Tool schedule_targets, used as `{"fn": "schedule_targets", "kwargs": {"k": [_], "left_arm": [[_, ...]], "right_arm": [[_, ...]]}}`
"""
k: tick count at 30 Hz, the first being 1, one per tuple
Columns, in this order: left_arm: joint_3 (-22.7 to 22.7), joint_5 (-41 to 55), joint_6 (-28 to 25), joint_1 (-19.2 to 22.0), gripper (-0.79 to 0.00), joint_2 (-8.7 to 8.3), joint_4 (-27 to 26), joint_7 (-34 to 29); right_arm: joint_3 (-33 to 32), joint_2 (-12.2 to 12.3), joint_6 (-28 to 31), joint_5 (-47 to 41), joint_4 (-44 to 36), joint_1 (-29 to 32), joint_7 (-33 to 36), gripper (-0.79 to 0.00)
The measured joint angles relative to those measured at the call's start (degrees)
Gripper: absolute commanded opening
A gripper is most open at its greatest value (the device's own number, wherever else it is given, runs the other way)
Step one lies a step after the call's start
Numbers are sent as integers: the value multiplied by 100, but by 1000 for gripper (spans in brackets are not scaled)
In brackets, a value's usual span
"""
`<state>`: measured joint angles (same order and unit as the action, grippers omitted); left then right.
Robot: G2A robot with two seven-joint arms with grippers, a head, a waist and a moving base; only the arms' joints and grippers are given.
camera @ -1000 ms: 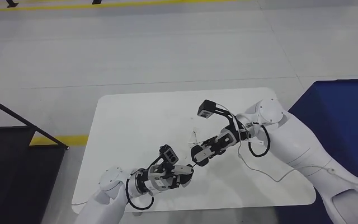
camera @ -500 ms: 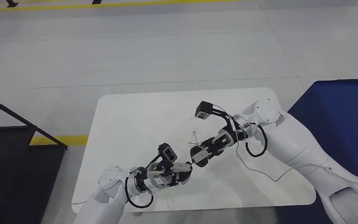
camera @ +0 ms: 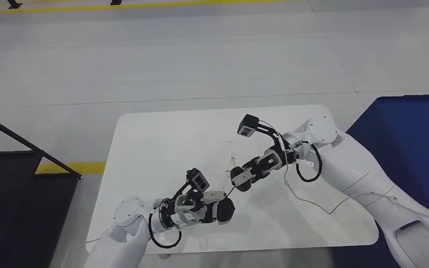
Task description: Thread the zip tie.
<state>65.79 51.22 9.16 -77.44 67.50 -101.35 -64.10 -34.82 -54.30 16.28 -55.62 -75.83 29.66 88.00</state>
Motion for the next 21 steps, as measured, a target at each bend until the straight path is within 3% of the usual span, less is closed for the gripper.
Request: {"fn": "schedule_targets", "kwargs": {"k": [10, 11, 16, 18, 21], "left_arm": [[152, -184, -186, 1, 0, -10, -154, 193], [257, -425, -427, -70, 0, -17, -287, 434], [222, -2997, -2775, -698, 0, 13, -727, 2540], [190, -3572, -3078, -717, 0, 16, -727, 2777], [200, -3481, -3009, -707, 0, 15, -723, 2719]], "right_arm": [[102, -1, -55, -178, 124, -36, -64, -785], [61, 3, -91, -236, 66, 11, -97, -785], [-208, 36, -262, -637, -42, 239, 4, -785], [-268, 44, -223, -616, -4, 262, -1, -785], [-268, 43, -218, -607, -3, 262, -4, -785]]}}
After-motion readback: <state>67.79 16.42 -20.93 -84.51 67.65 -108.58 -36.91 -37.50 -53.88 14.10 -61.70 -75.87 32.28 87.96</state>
